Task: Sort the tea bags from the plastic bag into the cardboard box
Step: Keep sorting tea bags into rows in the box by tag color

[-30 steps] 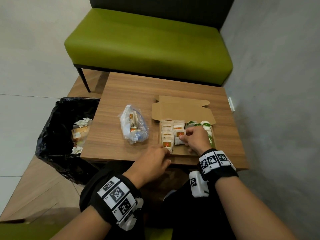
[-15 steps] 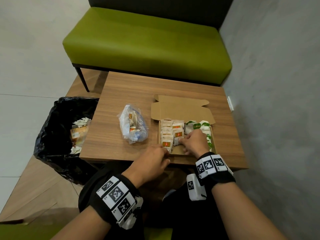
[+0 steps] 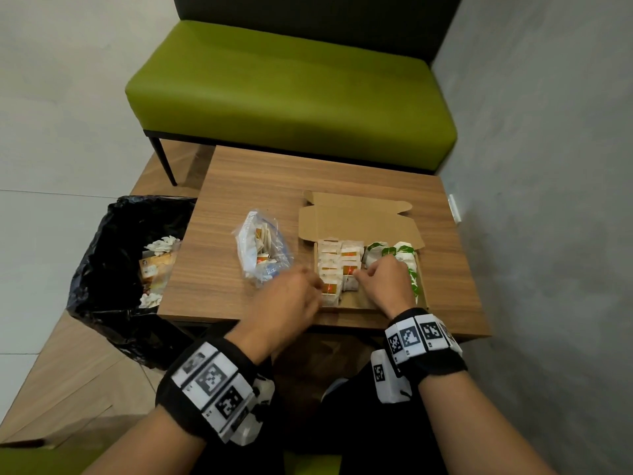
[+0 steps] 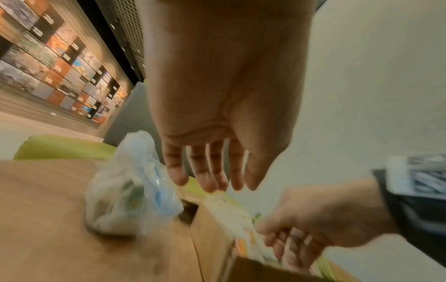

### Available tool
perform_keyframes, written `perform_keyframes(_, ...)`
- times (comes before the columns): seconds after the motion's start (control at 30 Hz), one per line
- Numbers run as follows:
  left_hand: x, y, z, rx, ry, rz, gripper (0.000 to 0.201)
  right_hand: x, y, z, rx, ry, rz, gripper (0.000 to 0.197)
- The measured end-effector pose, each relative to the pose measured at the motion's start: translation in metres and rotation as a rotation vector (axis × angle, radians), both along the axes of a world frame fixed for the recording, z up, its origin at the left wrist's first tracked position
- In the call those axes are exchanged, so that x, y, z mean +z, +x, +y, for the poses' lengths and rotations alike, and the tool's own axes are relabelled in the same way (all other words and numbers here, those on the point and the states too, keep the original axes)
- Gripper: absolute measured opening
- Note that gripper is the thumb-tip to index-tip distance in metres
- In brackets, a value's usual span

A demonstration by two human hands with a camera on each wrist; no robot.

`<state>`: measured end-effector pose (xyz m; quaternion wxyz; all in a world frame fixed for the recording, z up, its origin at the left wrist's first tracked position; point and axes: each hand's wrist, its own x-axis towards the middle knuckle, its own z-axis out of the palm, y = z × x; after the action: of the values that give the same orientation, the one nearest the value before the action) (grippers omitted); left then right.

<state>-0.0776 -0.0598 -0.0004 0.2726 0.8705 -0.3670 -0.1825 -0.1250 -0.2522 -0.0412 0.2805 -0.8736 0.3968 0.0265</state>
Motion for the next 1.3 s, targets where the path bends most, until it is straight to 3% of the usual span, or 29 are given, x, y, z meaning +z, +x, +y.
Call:
perform_keyframes(0.13, 0.024, 0.043, 0.018, 0.388, -0.026, -0.24, 0.025, 0.021, -0.004, 0.005, 0.003, -0.05, -0.099, 0.033)
perform_keyframes(0.2, 0.022, 0.068, 0.026, 0.485, 0.045, -0.242, 0.036, 0.028, -0.006, 0.01, 0.013, -0.067, -0.149, 0.029)
perform_keyframes(0.33, 0.005, 0.099, 0.033, 0.464, 0.16, -0.17, 0.048, 0.036, -0.007, 0.028, 0.061, -0.045, -0.237, 0.019)
perform_keyframes(0.6, -0.002, 0.082, 0.054, 0.566, -0.076, -0.011, 0.017, 0.042, -0.005, 0.073, 0.31, 0.077, -0.456, 0.017)
perform_keyframes(0.77, 0.002, 0.053, 0.061, 0.546, -0.193, 0.12, 0.027, 0.048, 0.0, 0.104, 0.423, 0.214, -0.412, 0.027)
perform_keyframes(0.93, 0.011, 0.027, 0.058, 0.519, -0.304, 0.196, 0.017, 0.043, 0.004, 0.116, 0.356, 0.071, -0.351, 0.031)
perform_keyframes(1.1, 0.006, 0.015, 0.053, 0.509, -0.405, 0.284, 0.027, 0.046, 0.003, 0.119, 0.243, -0.029, -0.325, 0.029)
perform_keyframes(1.3, 0.01, 0.007, 0.049, 0.487, -0.519, 0.45, 0.026, 0.045, 0.003, 0.12, 0.287, -0.046, -0.224, 0.031)
